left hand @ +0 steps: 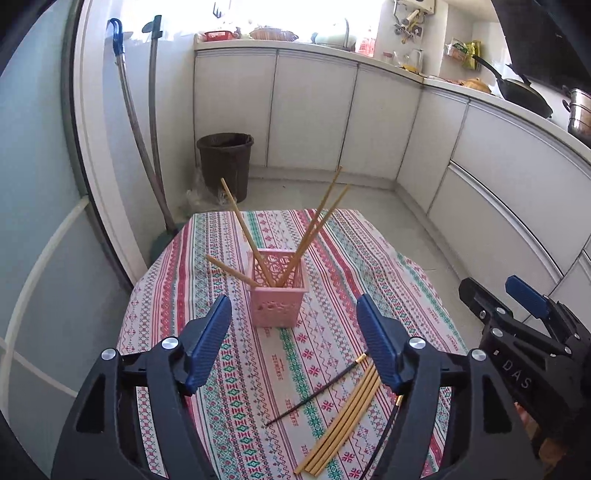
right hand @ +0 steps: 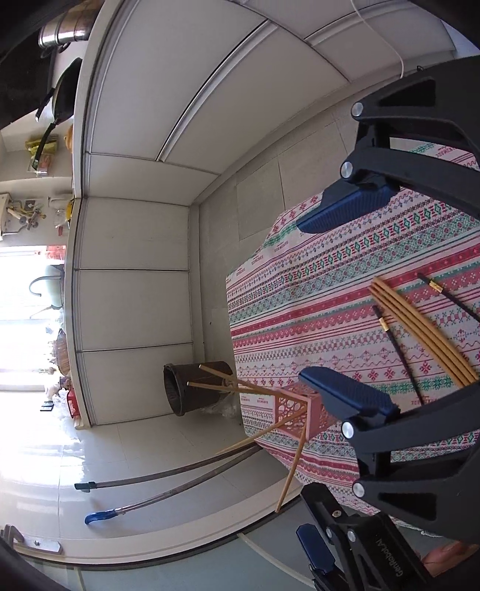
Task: Organize utensils
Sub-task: 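Grasp a black chopstick with the left tool while the right tool grasps another black one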
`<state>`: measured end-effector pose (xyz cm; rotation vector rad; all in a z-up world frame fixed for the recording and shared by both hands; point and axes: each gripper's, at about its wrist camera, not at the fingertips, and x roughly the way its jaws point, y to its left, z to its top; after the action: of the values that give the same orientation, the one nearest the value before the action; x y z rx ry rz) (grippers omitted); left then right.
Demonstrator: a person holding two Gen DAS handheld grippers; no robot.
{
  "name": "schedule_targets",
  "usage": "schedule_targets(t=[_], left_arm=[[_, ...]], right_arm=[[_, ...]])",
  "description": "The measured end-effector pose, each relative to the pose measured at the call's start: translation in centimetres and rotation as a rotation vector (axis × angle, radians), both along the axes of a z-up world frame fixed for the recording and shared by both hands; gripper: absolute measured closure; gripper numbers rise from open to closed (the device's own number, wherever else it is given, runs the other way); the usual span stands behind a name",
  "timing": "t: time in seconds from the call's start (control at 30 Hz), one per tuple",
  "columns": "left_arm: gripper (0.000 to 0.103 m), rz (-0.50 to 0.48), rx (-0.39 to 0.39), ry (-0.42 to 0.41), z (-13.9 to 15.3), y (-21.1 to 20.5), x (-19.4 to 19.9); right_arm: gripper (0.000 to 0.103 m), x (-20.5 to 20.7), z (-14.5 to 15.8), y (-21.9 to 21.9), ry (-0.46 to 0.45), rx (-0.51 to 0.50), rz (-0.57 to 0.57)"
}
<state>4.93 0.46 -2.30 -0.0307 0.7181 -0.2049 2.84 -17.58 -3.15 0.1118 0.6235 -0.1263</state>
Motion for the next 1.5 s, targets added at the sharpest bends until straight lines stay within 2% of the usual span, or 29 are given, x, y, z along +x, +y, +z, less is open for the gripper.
schedule_targets(t=[0.17, 0.3, 0.57, 0.73, 0.9, 0.97, 1.1, 1.13, 1.17, 1.23, 1.3, 1.4, 1.5], left_arm=[[0.019, -0.011, 0.011, -0.008, -0.4, -0.8, -0.5], [0.008, -0.015, 0.011, 0.005, -0.8, -1.4, -0.5], [0.007, -0.105, 0.096, 0.110, -4.0, -4.6, 0.3], [0.007, -0.166, 0.145, 0.215, -6.8, -6.9, 1.1], [0.007, -0.256, 0.088, 0.410, -10.2, -8.7, 3.2], [0.007, -0.280, 0.089, 0.474, -11.5, -9.7, 4.2], [0.007, -0.310, 0.200, 0.552, -14.1, -12.6, 7.1], [0.008, -0.312, 0.224, 0.564, -14.6, -13.0, 7.8], [0.013, -0.310, 0.255, 0.582, -15.3, -13.5, 8.6], [0.025, -0.310, 0.292, 0.625, -16.5, -14.0, 9.9], [0.043, -0.321, 0.322, 0.670, -17.7, -14.5, 10.9], [0.053, -0.342, 0.403, 0.683, -19.0, -15.3, 11.3], [0.059, -0.366, 0.448, 0.693, -20.2, -15.9, 11.4]], right_arm=[[0.020, -1.4, -1.4, -1.4, 0.029, -0.020, -0.042], [0.012, -2.7, -2.4, -3.9, 0.048, -0.013, -0.129], [0.007, -5.1, -3.3, -9.0, 0.093, 0.109, -0.232], [0.007, -6.3, -4.2, -11.7, 0.139, 0.242, -0.269], [0.007, -6.4, -5.2, -13.5, 0.192, 0.363, -0.284], [0.007, -6.5, -5.5, -14.1, 0.199, 0.399, -0.288], [0.007, -6.3, -6.1, -14.7, 0.229, 0.454, -0.278], [0.007, -6.2, -6.2, -14.8, 0.237, 0.464, -0.273], [0.007, -6.2, -6.3, -14.9, 0.244, 0.473, -0.267], [0.007, -6.0, -6.5, -15.1, 0.256, 0.483, -0.259], [0.007, -5.9, -6.7, -15.2, 0.264, 0.489, -0.253], [0.007, -5.9, -6.8, -15.2, 0.270, 0.487, -0.251], [0.007, -5.8, -6.9, -15.2, 0.277, 0.483, -0.245]])
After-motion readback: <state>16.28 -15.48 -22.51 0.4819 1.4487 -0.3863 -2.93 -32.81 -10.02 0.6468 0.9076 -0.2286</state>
